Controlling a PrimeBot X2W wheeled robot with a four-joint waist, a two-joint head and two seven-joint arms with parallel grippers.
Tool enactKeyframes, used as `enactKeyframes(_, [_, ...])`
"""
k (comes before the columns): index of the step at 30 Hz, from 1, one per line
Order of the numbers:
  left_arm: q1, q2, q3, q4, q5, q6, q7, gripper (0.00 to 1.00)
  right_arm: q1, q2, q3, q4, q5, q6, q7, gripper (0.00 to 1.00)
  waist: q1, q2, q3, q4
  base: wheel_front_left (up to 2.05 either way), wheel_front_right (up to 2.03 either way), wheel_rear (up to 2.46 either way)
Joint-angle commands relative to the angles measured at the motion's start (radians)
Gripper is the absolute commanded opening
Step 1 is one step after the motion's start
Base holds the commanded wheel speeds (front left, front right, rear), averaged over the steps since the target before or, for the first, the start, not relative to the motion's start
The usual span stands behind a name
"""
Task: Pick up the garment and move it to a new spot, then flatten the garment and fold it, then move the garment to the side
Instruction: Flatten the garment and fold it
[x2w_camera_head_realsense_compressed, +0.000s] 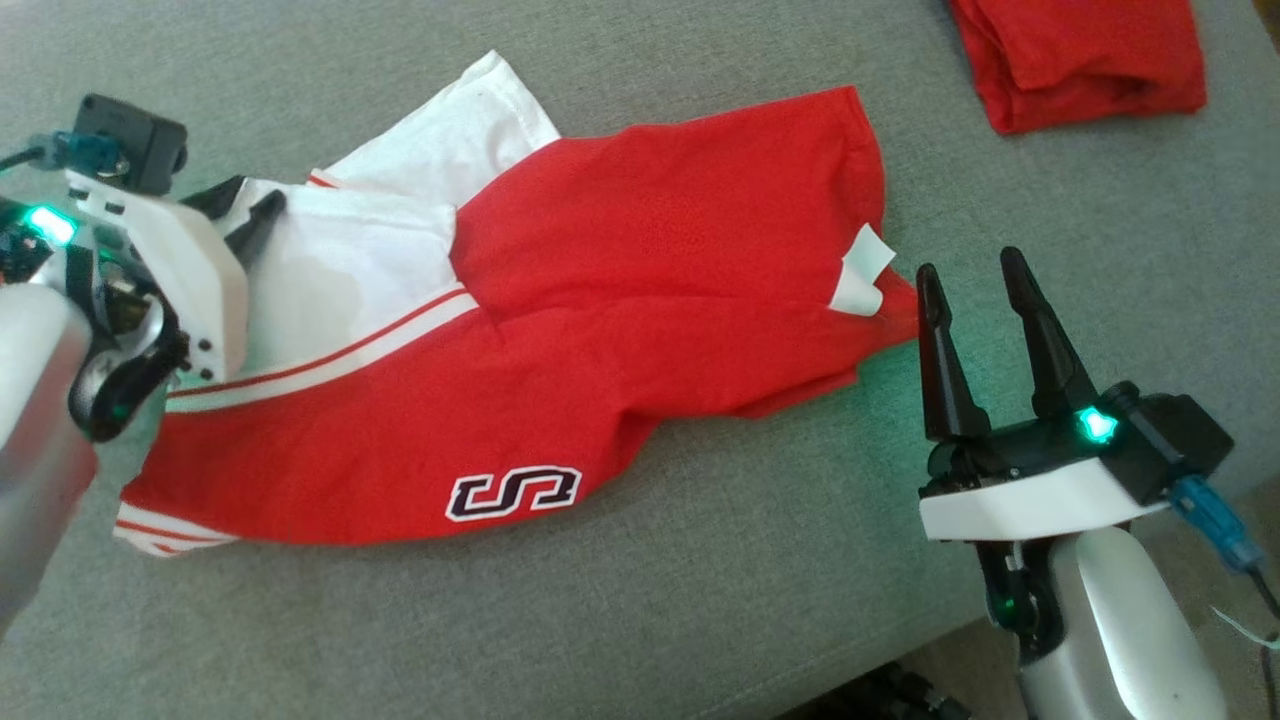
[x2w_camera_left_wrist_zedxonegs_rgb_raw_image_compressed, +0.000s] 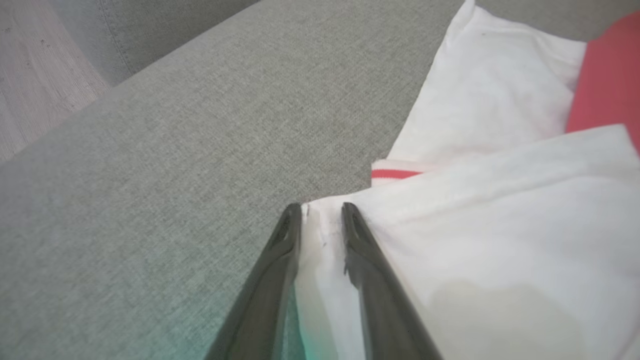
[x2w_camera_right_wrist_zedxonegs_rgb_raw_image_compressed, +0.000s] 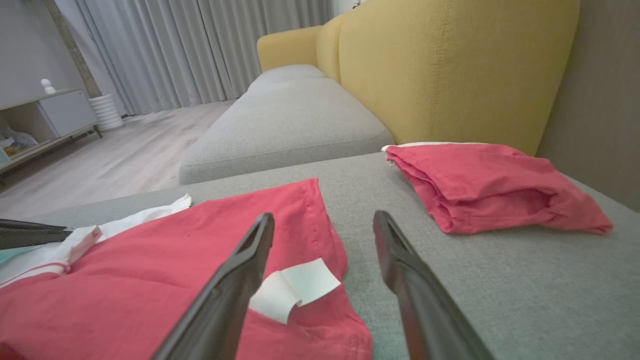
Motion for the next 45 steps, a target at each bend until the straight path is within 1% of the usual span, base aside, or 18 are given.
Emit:
enactKeyframes(1, [-0.037, 0.050, 0.027, -0.003, -0.002, 0.002, 0.003, 0.37, -0.006, -0.004, 0.019, -0.028, 0.004, -0.001, -0.004, 1.00, 0.0000, 0.0000, 0.000, -0.002, 0.00, 0.00, 0.00])
enactKeyframes(2, [-0.041, 0.052, 0.022, 0.005, -0.002, 0.002, 0.006, 0.27, -0.004, -0.004, 0.017, -0.027, 0.004, -0.001, -0.004, 1.00, 0.0000, 0.0000, -0.001, -0.004, 0.00, 0.00, 0.00])
enactKeyframes(3, [-0.043, 0.053, 0.017, 0.011, -0.004, 0.002, 0.007, 0.20, -0.003, -0.004, 0.016, -0.027, 0.005, -0.001, -0.004, 1.00, 0.0000, 0.0000, -0.003, -0.005, 0.00, 0.00, 0.00])
enactKeyframes(4, [-0.045, 0.053, 0.014, 0.016, -0.009, 0.002, 0.006, 0.03, -0.001, -0.004, 0.014, -0.026, 0.004, -0.001, -0.004, 1.00, 0.0000, 0.0000, -0.005, -0.006, 0.00, 0.00, 0.00])
enactKeyframes(5, [-0.045, 0.053, 0.010, 0.018, -0.015, 0.002, 0.004, 0.00, 0.000, -0.004, 0.012, -0.026, 0.004, -0.001, -0.004, 1.00, 0.0000, 0.0000, -0.007, -0.006, 0.00, 0.00, 0.00])
enactKeyframes(10, [-0.060, 0.057, -0.005, -0.001, -0.018, 0.002, -0.053, 0.00, 0.008, -0.004, -0.005, -0.023, -0.008, -0.001, -0.004, 1.00, 0.0000, 0.0000, -0.028, 0.012, 0.00, 0.00, 0.00])
enactKeyframes(13, [-0.073, 0.060, -0.014, -0.044, -0.019, 0.002, -0.112, 0.00, 0.018, -0.005, 0.011, 0.013, -0.003, -0.001, -0.004, 1.00, 0.0000, 0.0000, -0.052, 0.037, 0.00, 0.00, 0.00])
enactKeyframes(16, [-0.076, 0.070, -0.011, -0.096, -0.030, 0.002, -0.157, 0.00, 0.019, -0.030, 0.025, 0.060, 0.006, -0.001, -0.004, 1.00, 0.0000, 0.0000, -0.069, 0.059, 0.00, 0.00, 0.00])
enactKeyframes(20, [-0.076, 0.094, 0.002, -0.168, -0.011, 0.008, -0.222, 0.00, 0.023, -0.079, 0.050, 0.143, 0.041, -0.001, -0.004, 1.00, 0.0000, 0.0000, -0.087, 0.092, 0.00, 0.00, 0.00])
enactKeyframes(25, [-0.062, 0.125, 0.024, -0.263, 0.000, 0.024, -0.276, 0.00, 0.032, -0.142, 0.091, 0.211, 0.146, -0.001, -0.004, 1.00, 0.0000, 0.0000, -0.100, 0.125, 0.00, 0.00, 0.00])
enactKeyframes(27, [-0.052, 0.137, 0.028, -0.297, -0.003, 0.029, -0.282, 0.00, 0.030, -0.168, 0.097, 0.225, 0.193, -0.001, -0.004, 1.00, 0.0000, 0.0000, -0.104, 0.135, 0.00, 0.00, 0.00])
enactKeyframes(28, [-0.052, 0.137, 0.028, -0.297, -0.003, 0.029, -0.282, 0.00, 0.030, -0.168, 0.097, 0.225, 0.193, -0.001, -0.004, 1.00, 0.0000, 0.0000, -0.104, 0.135, 0.00, 0.00, 0.00])
enactKeyframes(29, [-0.041, 0.146, 0.029, -0.325, -0.005, 0.036, -0.281, 0.00, 0.025, -0.191, 0.103, 0.238, 0.231, -0.001, -0.004, 1.00, 0.0000, 0.0000, -0.107, 0.143, 0.00, 0.00, 0.00])
enactKeyframes(31, [-0.033, 0.153, 0.029, -0.346, -0.005, 0.043, -0.281, 0.00, 0.018, -0.205, 0.110, 0.252, 0.280, -0.001, -0.004, 1.00, 0.0000, 0.0000, -0.109, 0.149, 0.00, 0.00, 0.00])
enactKeyframes(32, [-0.033, 0.153, 0.029, -0.346, -0.005, 0.043, -0.281, 0.00, 0.018, -0.205, 0.110, 0.252, 0.280, -0.001, -0.004, 1.00, 0.0000, 0.0000, -0.109, 0.149, 0.00, 0.00, 0.00])
enactKeyframes(37, [-0.017, 0.168, 0.037, -0.373, -0.011, 0.059, -0.287, 0.00, -0.006, -0.250, 0.161, 0.273, 0.390, -0.001, 0.055, 1.00, 0.0000, 0.0000, -0.112, 0.158, 0.00, 0.00, 0.00])
enactKeyframes(41, [-0.009, 0.181, 0.040, -0.380, -0.015, 0.063, -0.290, 0.00, -0.036, -0.287, 0.204, 0.266, 0.457, -0.001, 0.084, 0.94, 0.0000, 0.0000, -0.116, 0.160, 0.00, 0.00, 0.00])
enactKeyframes(45, [0.000, 0.189, 0.037, -0.383, -0.017, 0.066, -0.287, 0.00, -0.054, -0.300, 0.240, 0.269, 0.526, -0.001, 0.117, 0.97, 0.0000, 0.0000, -0.121, 0.164, 0.00, 0.00, 0.00])
